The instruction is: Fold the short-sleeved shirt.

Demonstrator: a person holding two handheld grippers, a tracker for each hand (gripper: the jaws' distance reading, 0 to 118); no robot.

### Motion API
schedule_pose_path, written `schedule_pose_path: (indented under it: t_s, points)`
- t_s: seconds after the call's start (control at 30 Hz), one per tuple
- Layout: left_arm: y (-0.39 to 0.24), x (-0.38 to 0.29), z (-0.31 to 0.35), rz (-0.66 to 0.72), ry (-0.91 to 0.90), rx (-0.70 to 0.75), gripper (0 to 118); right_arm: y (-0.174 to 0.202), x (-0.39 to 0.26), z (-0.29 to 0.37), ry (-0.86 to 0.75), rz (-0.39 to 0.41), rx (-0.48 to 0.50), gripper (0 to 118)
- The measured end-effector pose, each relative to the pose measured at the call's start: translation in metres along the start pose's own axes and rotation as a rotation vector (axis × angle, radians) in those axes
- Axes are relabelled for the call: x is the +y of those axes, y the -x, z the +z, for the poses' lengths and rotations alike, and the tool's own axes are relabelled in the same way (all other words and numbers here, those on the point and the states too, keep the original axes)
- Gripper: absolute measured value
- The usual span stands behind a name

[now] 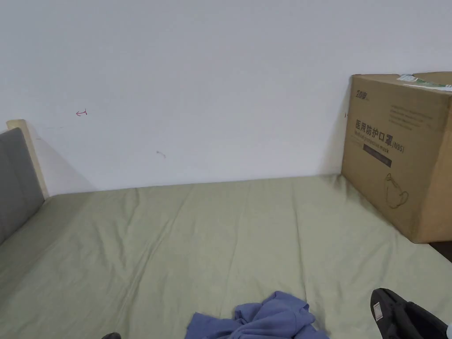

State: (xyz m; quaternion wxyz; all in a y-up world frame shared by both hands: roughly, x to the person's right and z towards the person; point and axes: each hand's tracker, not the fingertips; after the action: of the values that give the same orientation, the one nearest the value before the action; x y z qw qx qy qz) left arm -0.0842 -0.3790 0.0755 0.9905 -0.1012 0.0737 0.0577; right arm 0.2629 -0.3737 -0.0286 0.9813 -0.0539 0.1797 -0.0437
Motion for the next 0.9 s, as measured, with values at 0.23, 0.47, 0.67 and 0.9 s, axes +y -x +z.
schedule_pose_path:
  t_s: [0.23, 0.47, 0.67, 0.9]
  points:
    - [0.013, 0.052, -0.15, 0.156, 0.35, -0.201, 0, -0.012, -0.004, -0.019, 0.082, -0.042, 0.008, 4]
    - [0.032, -0.018, -0.341, 0.144, 0.809, -0.082, 116, -0.03, -0.022, -0.043, 0.178, -0.065, 0.007, 4]
    - [0.028, -0.088, -0.416, 0.089, 0.973, 0.01, 113, -0.044, -0.043, -0.066, 0.282, -0.052, 0.008, 4]
    - [0.005, -0.138, -0.412, -0.112, 0.937, -0.008, 118, -0.05, -0.065, -0.086, 0.367, -0.08, 0.005, 4]
